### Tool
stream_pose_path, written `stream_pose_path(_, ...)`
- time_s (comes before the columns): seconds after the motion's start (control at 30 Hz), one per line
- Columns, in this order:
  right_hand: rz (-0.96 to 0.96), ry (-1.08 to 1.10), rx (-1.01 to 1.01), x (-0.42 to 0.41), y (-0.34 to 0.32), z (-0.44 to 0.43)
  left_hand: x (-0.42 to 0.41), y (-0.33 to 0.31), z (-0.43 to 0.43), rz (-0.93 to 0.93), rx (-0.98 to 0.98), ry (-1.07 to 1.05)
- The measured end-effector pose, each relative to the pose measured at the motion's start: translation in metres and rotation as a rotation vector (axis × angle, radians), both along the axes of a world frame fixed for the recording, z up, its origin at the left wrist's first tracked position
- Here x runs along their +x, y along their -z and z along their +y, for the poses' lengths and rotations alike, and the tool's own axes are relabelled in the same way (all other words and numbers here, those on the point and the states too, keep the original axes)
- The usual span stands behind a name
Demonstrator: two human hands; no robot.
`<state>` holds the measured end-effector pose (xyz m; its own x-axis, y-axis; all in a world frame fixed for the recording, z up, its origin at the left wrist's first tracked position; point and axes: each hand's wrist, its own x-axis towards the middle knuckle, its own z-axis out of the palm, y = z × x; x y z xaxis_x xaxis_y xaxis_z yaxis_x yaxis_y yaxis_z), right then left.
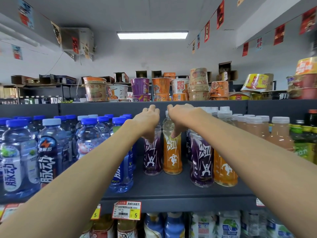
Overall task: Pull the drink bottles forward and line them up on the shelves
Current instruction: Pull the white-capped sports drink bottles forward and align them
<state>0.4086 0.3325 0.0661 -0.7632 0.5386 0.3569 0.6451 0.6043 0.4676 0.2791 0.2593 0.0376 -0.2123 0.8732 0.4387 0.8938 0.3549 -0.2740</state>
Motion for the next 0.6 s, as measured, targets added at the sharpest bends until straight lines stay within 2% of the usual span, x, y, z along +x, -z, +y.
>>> stream_pose_path(0.1,-0.011,-0.003,-0.013,0.001,0.001,-0.001,-0.001,0.0,0.002,-0.008,-0.003,-0.003)
stream_pose_path(0.27,-0.099,0.064,0.107,0.003,0.001,-0.012,0.0,0.0,-0.004,-0.034,0.007,0.009)
stream_pose_path(0.4,0.064,0.011,0.186,0.018,0.013,-0.017,0.003,0.009,-0.01,-0.083,0.087,0.031)
stream_pose_path(0.47,0.245,-0.13,0.257,0.033,0.028,-0.018,0.014,0.022,-0.014,-0.159,0.282,0.193)
stream_pose_path(0.57,0.621,-0.435,0.385,0.063,0.067,-0.016,0.038,0.058,-0.014,-0.27,0.741,0.482)
stream_pose_path(0.6,0.751,-0.534,0.402,0.073,0.084,-0.014,0.048,0.073,-0.012,-0.316,0.837,0.531)
